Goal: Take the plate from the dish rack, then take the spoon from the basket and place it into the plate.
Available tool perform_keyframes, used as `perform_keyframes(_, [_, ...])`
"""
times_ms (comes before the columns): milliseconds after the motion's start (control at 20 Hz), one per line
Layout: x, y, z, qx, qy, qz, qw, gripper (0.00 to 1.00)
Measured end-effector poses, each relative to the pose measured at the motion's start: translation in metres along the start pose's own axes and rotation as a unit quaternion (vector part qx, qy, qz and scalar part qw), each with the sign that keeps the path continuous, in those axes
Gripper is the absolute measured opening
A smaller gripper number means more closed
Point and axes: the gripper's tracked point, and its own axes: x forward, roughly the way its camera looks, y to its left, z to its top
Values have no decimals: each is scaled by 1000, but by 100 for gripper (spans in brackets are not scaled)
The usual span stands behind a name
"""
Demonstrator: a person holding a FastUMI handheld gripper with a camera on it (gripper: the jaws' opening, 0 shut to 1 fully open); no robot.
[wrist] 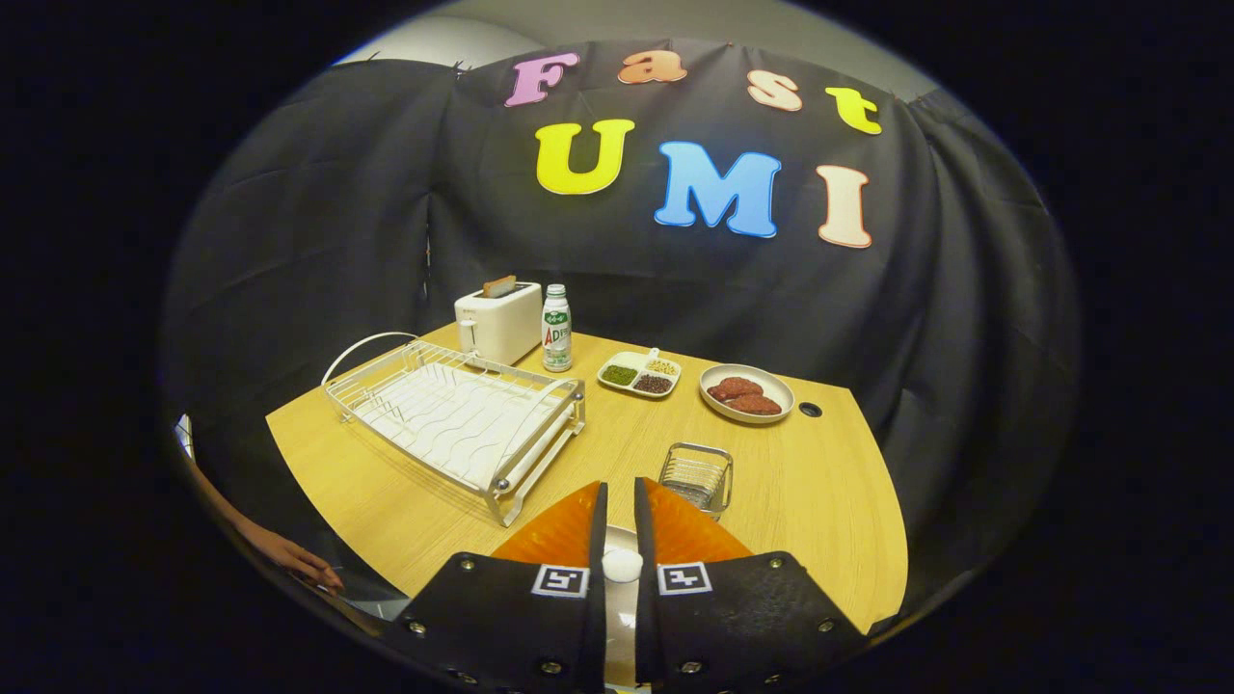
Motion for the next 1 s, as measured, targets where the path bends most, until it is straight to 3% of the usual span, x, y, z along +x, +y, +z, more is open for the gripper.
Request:
perform_keyframes(600, [56,44,-21,-26,55,65,996,12])
perform_keyframes(850, [60,39,-28,-39,75,77,993,15])
perform_keyframes(950, [59,37,-12,-40,52,80,995,37])
perform_keyframes(1000, [58,34,-1,-39,36,77,996,56])
